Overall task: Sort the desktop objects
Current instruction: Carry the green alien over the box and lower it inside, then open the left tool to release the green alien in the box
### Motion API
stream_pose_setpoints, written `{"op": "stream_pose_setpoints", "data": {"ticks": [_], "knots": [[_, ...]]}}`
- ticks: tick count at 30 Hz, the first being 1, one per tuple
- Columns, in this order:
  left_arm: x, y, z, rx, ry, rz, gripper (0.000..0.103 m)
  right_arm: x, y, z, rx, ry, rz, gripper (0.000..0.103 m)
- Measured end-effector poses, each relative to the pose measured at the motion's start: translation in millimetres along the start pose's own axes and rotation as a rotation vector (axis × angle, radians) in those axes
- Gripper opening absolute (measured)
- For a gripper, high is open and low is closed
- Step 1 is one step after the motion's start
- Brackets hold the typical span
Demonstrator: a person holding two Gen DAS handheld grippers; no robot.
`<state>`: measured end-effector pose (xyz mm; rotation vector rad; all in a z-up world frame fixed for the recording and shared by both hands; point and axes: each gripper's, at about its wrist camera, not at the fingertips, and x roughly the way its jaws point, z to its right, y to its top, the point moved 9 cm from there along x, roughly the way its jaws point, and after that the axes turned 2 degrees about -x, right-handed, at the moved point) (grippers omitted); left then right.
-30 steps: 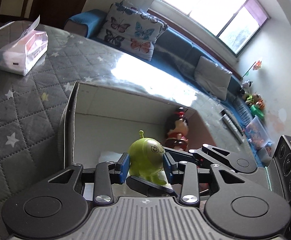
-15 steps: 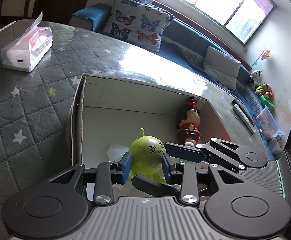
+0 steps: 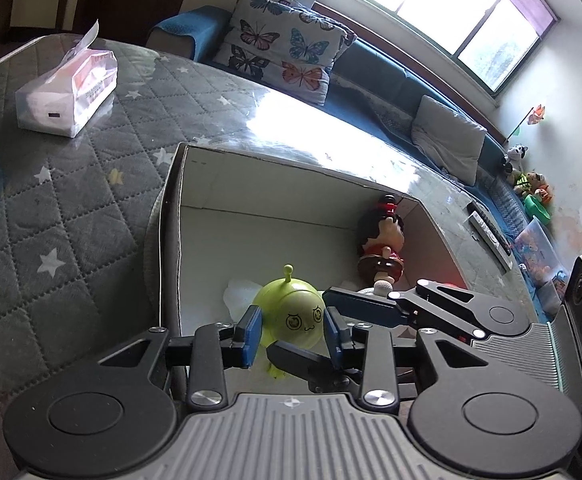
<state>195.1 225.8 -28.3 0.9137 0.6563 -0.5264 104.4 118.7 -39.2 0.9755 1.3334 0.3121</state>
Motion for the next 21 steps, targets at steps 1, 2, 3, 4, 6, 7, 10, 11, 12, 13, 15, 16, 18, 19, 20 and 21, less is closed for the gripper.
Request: {"op": "stream_pose_setpoints", "data": {"ticks": [1, 2, 3, 4, 6, 7, 10, 11, 12, 13, 15, 16, 18, 19, 20, 21], "knots": [[-1, 0, 0, 0.000, -0.002, 0.000, 0.036, 0, 0, 0, 0.003, -0.002, 0.000, 0.056], [-1, 0, 1, 0.000, -0.004, 0.000, 0.036, 0, 0, 0, 0.004, -0.003, -0.001, 0.056], [-2, 0, 1, 0.000, -0.003, -0.001, 0.036, 0, 0, 0, 0.005, -0.004, -0.002, 0.056], [-3, 0, 0, 0.000, -0.002, 0.000, 0.036, 1, 0, 0, 0.008, -0.007, -0.003, 0.056], [-5, 1, 0, -0.004, -0.002, 0.003, 0.036, 1, 0, 0, 0.007, -0.005, -0.006, 0.056], [-6, 1, -1, -0.005, -0.002, 0.006, 0.036, 0, 0, 0, 0.007, -0.003, -0.005, 0.056], [-9, 1, -3, -0.010, -0.001, 0.012, 0.036, 0, 1, -1, 0.010, 0.000, -0.002, 0.056], [-9, 1, -3, -0.012, -0.001, 0.012, 0.036, -1, 1, -1, 0.010, -0.001, -0.001, 0.056], [-10, 1, -4, -0.014, 0.000, 0.013, 0.036, -1, 1, -1, 0.011, -0.003, 0.000, 0.056], [-11, 1, -4, -0.016, 0.000, 0.013, 0.036, -2, 1, -1, 0.011, -0.004, 0.001, 0.056], [-12, 1, -5, -0.021, 0.001, 0.014, 0.036, -4, 0, -1, 0.014, -0.006, 0.005, 0.056], [-13, 1, -5, -0.021, 0.001, 0.016, 0.036, -5, 0, -1, 0.017, -0.006, 0.009, 0.056], [-16, 0, -3, -0.020, -0.001, 0.023, 0.036, -10, 0, 0, 0.017, -0.012, 0.018, 0.057], [-18, 0, -2, -0.019, -0.003, 0.028, 0.036, -13, 0, 0, 0.018, -0.015, 0.024, 0.057], [-20, 0, -1, -0.017, -0.004, 0.033, 0.036, -16, -1, 0, 0.019, -0.018, 0.029, 0.059], [-22, 0, 1, -0.014, -0.004, 0.039, 0.036, -20, -1, 0, 0.020, -0.023, 0.036, 0.059]]}}
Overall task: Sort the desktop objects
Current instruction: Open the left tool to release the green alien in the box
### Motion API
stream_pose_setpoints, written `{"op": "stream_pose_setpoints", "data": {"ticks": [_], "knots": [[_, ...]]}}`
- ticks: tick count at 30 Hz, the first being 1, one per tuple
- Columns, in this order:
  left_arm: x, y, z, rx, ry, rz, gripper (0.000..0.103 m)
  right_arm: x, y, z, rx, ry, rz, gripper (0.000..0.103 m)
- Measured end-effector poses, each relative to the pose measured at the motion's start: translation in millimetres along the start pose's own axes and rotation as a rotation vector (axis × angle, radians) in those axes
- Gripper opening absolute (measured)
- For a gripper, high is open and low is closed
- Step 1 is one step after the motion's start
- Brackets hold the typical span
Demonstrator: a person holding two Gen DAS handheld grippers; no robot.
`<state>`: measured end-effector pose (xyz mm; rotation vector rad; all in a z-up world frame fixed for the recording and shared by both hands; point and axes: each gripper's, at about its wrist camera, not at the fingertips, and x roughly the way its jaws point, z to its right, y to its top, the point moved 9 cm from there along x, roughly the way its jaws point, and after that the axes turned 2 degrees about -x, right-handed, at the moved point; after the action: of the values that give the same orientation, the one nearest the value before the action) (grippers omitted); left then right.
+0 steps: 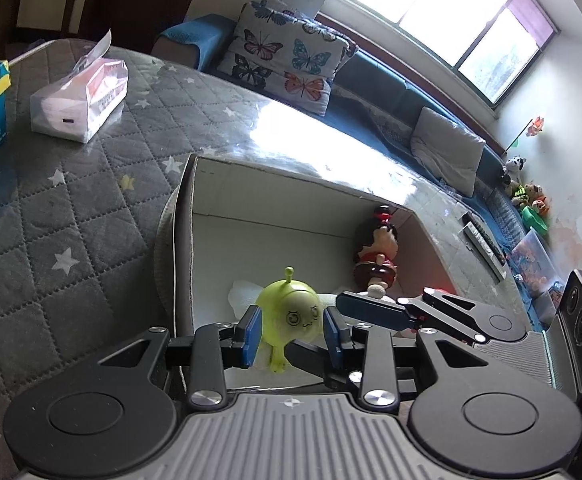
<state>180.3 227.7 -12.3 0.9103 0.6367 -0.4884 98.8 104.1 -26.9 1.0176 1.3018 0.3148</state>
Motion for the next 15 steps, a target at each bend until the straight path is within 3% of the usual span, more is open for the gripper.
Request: {"op": "stream_pose_setpoints", "data": {"ticks": [15], "knots": [[-25, -30, 51, 0.078, -0.049, 0.045, 0.036, -77, -27, 3, 0.014, -0.075, 0.109, 0.086]]}}
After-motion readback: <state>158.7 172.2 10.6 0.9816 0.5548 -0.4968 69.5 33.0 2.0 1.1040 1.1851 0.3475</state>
